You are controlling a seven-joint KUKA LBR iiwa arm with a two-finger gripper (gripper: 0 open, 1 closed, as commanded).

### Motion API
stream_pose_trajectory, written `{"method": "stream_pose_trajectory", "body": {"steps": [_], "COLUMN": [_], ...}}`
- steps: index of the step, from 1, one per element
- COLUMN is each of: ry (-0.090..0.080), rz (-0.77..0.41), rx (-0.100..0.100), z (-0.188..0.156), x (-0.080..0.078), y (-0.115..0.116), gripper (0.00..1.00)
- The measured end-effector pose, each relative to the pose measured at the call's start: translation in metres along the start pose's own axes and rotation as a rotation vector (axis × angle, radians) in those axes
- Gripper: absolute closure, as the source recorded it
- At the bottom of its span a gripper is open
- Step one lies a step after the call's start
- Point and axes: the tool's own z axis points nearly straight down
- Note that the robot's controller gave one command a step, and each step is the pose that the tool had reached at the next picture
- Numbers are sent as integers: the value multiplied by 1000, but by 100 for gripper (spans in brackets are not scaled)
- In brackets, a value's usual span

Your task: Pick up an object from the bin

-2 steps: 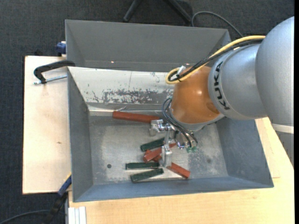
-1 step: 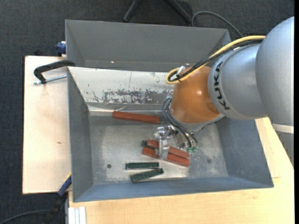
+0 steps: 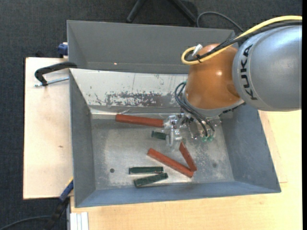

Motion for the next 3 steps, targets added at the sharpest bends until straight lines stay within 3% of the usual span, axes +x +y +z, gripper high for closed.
{"method": "stream_pose_trajectory", "body": {"steps": [3], "ry": [7], "rz": [-2], "rx": [0], "z": [-41], "x": [-6], "y": [1], "gripper": [100]}}
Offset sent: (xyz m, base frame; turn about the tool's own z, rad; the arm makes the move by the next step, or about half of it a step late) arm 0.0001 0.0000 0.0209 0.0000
